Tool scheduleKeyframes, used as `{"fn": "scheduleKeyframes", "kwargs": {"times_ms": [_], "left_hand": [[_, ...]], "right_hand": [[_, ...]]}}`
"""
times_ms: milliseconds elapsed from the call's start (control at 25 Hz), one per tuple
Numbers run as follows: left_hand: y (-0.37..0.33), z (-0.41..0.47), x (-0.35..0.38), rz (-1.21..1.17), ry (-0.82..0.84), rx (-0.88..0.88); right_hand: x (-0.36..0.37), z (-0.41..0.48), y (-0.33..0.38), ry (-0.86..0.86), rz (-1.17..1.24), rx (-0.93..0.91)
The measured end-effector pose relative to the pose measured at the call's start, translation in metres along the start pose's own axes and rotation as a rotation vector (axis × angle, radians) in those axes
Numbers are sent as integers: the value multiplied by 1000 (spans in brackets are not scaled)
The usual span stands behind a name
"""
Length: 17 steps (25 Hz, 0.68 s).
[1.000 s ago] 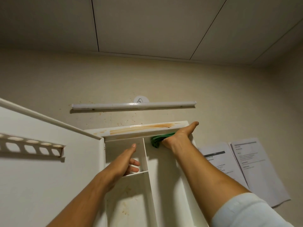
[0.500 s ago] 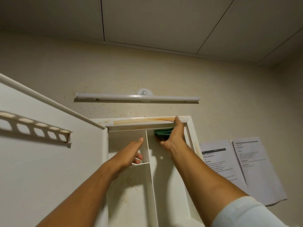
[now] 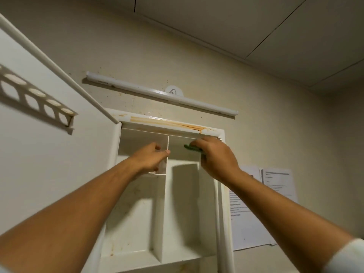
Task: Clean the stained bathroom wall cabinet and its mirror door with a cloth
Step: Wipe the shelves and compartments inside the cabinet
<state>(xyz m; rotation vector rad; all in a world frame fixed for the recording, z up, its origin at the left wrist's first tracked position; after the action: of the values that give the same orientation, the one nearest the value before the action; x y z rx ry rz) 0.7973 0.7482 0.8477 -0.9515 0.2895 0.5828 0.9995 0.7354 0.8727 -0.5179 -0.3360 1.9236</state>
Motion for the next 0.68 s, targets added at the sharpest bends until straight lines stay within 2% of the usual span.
{"fn": "scheduleKeyframes", "kwargs": {"times_ms": [40,80,120,200,240,360,400,480,600,680], "left_hand": [[-1,4,3,-56,-36,24],[-1,9,4,-99,-82,47],[1,12,4,-122,-130,67],[6,18,4,-148,-201,94],[8,20,3,-146,-217,102],[8,20,2,-115,-241,125],[8,20,2,-91,-250,134],[8,20,3,-63,-264,136],[9,19,1,-31,-282,130],[8,20,0,5,-284,126]], "right_hand": [[12,4,9,125,-233,-239],[26,4,14,253,-382,-389],[41,1,17,380,-478,-433],[70,-20,18,578,-590,-356],[82,-37,24,663,-591,-327],[87,-68,34,943,-474,-446],[80,-56,25,982,-475,-490],[63,-14,-2,967,-559,-465],[63,24,-12,798,-575,-337],[72,0,4,750,-519,-306]]}}
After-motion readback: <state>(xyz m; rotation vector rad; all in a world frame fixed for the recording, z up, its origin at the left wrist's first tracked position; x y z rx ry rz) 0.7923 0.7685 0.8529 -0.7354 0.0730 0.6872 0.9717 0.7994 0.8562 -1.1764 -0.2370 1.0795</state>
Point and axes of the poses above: each hand's wrist, its own z-axis towards the middle knuckle, its own x-axis out of the palm, y = z × x, the point moved 7 cm from there along z, towards the middle knuckle, and after that the axes turned 8 degrees about -x, right-handed, at the moved point
